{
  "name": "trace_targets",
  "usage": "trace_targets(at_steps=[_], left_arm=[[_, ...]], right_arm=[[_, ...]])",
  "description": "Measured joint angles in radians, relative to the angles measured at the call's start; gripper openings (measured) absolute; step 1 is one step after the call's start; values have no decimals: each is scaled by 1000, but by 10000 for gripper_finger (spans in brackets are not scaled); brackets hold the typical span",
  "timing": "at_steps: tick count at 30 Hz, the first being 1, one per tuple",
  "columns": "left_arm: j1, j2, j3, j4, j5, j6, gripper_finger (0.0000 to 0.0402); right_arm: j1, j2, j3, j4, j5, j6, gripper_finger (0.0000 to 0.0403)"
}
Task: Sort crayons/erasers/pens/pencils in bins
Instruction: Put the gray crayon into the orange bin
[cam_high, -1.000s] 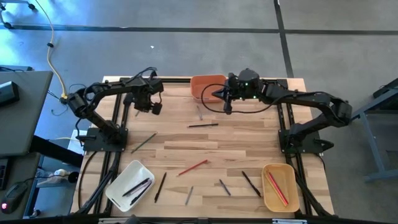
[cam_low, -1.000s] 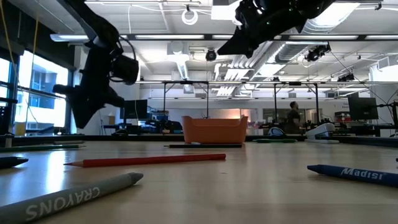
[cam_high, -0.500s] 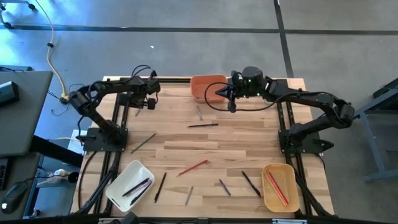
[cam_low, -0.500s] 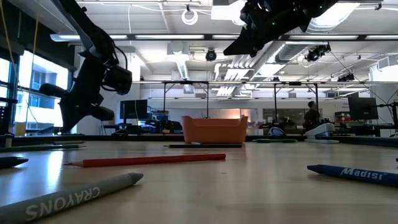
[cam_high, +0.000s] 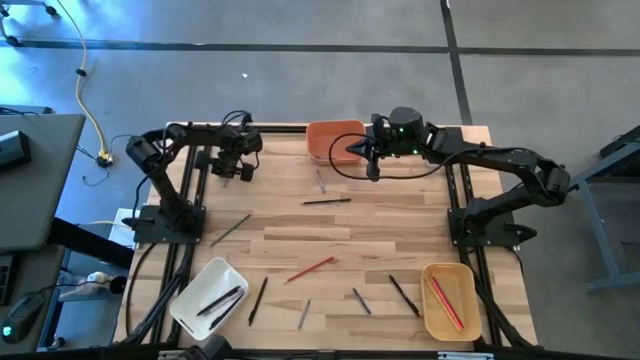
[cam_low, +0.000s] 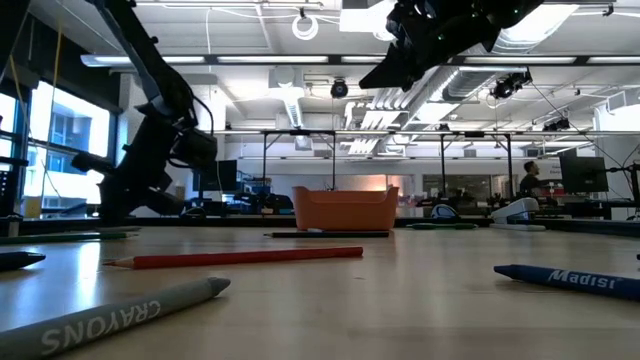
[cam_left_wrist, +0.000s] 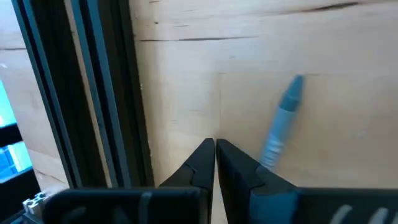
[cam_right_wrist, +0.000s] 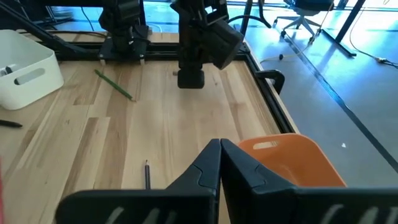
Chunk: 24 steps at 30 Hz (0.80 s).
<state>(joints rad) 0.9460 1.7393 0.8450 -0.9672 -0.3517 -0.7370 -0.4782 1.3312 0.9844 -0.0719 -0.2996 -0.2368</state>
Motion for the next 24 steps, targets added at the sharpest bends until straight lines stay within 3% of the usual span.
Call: trace_targets(at_steps=[10,16,24], left_arm=[[-52,-85,-2,-19,61,122,12],[-127,-215,-2,11,204,156,12],[-164,-171,-9,117,277,118,89]], right_arm=[[0,0,0,1,0,-8,2],[0,0,0,1,0,-25,2],[0,0,0,1,-4,-33,2]])
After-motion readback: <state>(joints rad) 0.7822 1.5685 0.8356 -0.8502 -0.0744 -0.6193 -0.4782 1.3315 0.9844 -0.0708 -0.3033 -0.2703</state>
